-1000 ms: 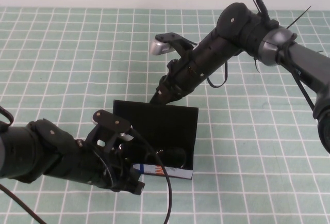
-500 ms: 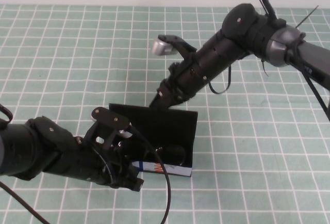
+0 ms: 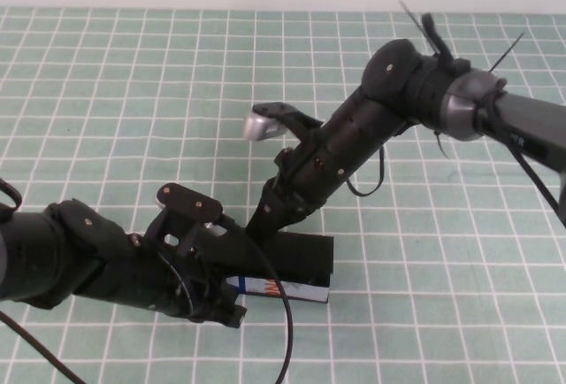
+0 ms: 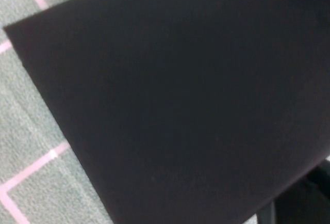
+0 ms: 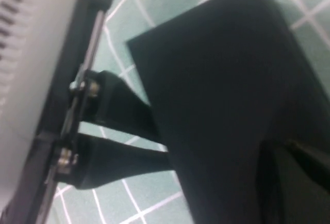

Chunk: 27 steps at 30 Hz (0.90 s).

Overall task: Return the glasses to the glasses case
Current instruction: Close the glasses case

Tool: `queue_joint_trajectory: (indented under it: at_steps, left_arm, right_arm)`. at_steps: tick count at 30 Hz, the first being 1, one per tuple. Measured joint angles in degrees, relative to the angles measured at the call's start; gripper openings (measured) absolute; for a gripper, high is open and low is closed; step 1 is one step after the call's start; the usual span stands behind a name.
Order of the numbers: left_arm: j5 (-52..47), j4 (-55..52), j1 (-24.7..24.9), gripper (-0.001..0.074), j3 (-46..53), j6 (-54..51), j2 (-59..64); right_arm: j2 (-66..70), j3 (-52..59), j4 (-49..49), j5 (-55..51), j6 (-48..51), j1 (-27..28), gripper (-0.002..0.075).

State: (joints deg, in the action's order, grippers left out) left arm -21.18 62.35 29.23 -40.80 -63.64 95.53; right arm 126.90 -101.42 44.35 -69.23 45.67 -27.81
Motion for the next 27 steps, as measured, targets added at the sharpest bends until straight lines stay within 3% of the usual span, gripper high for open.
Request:
queue_joint_trajectory:
  at_steps: [27]
  left_arm:
    - [-2.29, 0.0, 0.0, -0.0002, 0.0, -0.23, -0.23]
  right_arm:
    - [-0.54, 0.0, -6.41, 0.0, -1.01, -0.51, -0.0011]
